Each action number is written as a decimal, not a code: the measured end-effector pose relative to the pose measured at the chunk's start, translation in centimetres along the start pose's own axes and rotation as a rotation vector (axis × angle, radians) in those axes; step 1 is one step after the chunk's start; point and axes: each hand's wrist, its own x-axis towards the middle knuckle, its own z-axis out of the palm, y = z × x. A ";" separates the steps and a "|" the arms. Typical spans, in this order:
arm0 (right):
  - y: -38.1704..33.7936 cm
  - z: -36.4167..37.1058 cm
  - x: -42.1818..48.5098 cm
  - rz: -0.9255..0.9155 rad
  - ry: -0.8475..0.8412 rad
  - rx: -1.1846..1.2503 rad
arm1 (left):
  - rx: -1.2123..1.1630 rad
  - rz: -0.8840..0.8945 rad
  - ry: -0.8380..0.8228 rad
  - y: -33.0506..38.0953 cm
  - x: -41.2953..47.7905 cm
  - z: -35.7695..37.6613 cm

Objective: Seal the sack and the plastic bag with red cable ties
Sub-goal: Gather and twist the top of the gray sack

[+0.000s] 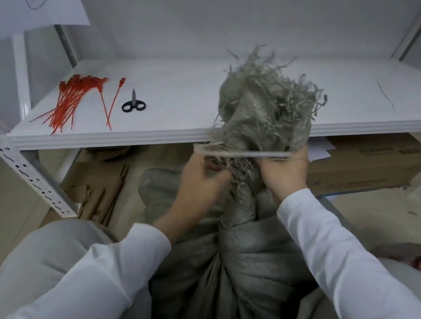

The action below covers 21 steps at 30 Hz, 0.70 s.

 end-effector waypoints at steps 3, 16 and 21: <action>0.3 0.8 -0.2 -0.137 0.148 -0.172 | 0.352 0.279 -0.073 -1.0 -1.8 1.5; -0.6 1.5 -3.2 -0.363 -0.479 -0.316 | 0.478 0.029 0.211 -3.6 -0.3 2.3; -1.0 -0.3 -2.2 -0.148 -0.575 0.094 | 0.264 0.018 0.202 -3.6 0.9 1.5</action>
